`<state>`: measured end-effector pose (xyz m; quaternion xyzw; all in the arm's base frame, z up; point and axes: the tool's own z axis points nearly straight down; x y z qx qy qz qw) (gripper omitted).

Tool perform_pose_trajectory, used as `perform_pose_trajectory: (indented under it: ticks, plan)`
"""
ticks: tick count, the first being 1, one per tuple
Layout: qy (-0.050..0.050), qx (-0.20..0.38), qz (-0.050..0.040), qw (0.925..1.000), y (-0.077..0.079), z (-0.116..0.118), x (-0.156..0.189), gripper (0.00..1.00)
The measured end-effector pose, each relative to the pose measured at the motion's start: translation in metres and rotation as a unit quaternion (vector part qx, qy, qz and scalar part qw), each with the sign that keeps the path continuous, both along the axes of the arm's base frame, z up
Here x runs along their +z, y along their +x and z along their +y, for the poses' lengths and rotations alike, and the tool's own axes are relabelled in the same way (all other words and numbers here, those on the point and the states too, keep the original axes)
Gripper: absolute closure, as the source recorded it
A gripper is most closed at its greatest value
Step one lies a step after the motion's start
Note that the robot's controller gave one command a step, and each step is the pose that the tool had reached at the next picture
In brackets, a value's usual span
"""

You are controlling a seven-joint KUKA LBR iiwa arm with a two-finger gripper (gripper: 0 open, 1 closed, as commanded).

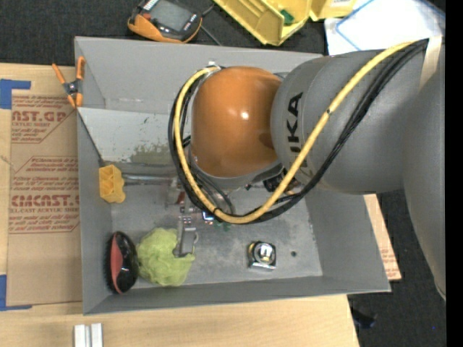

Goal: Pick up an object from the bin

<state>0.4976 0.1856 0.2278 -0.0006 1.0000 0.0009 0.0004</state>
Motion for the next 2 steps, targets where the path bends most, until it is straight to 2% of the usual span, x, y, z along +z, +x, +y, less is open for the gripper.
perform_pose_trajectory:
  ticks: [1, 2]
  plan:
    - [0.0, 0.0, 0.0, 1.0, 0.0, 0.0, 0.0, 0.0]
    - [0.0, -0.018, 0.0, 0.9998, 0.037, -0.009, -0.036, 0.0]
